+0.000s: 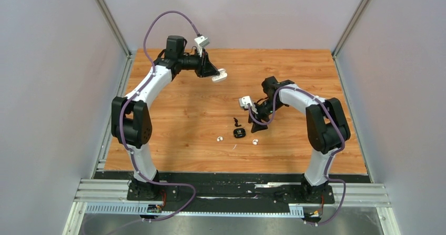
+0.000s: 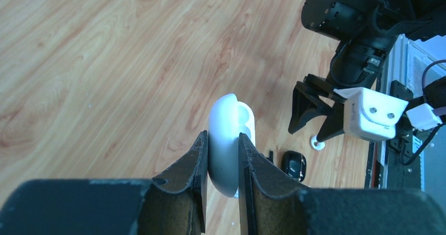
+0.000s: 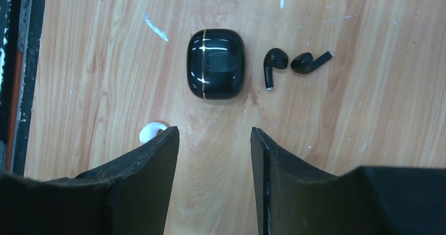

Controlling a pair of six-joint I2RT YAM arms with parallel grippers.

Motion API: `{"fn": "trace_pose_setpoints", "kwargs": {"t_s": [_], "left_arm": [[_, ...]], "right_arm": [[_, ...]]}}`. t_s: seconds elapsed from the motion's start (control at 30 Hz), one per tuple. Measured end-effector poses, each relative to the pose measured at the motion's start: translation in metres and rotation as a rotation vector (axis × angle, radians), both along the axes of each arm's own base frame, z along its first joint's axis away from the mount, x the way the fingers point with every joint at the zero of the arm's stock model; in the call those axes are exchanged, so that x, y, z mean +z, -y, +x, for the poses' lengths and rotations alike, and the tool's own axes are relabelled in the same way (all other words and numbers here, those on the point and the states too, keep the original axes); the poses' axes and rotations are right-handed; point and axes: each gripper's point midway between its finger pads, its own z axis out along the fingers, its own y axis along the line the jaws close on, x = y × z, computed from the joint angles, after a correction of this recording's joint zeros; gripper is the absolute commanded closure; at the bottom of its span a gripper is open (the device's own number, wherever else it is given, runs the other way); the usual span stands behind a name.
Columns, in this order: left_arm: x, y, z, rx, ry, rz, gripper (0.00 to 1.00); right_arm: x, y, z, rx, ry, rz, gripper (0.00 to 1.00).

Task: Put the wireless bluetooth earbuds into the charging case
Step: Pick up the earbud from the center of the board.

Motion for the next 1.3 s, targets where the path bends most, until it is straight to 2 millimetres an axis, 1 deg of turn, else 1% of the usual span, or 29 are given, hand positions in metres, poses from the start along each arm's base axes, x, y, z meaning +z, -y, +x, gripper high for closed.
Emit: {"fn": "trace_pose_setpoints", "kwargs": {"t_s": [0.13,0.23,0.3,0.53,0.73,0.83,1.13,1.3], "left_arm": [[-0.012,-0.004,-0.005,0.013,-0.037,0.020,1.00],[-0.015,-0.006,-0.010,0.016,-0.051,0.028,1.00],[-0.014,-0.007,-0.014,0.017,-0.052,0.030,1.00],[-0.004,-0.010,-0.016,0.031,-0.025,0.032,1.00],[-0.005,-0.010,-0.016,0.035,-0.026,0.035,1.00],[-0.005,-0.010,-0.016,0.035,-0.026,0.035,1.00],[-0.005,-0.011,-0.015,0.041,-0.026,0.038,1.00],[-0.007,-0.011,-0.015,0.042,-0.029,0.040,1.00]], "right_arm": [[-0.004,0.003,-0.008,0.076,0.020,-0.003,0.49],[-0.007,0.004,-0.012,0.118,0.032,-0.010,0.47],[-0.008,0.003,-0.016,0.146,0.038,-0.012,0.44],[-0.011,-0.005,-0.027,0.197,0.038,-0.022,0.44],[-0.025,0.003,-0.041,0.216,0.012,-0.057,0.44],[-0.029,0.006,-0.043,0.223,0.013,-0.069,0.45],[-0.037,0.011,-0.049,0.231,0.011,-0.080,0.50],[-0.037,0.012,-0.051,0.231,0.022,-0.076,0.61]]}}
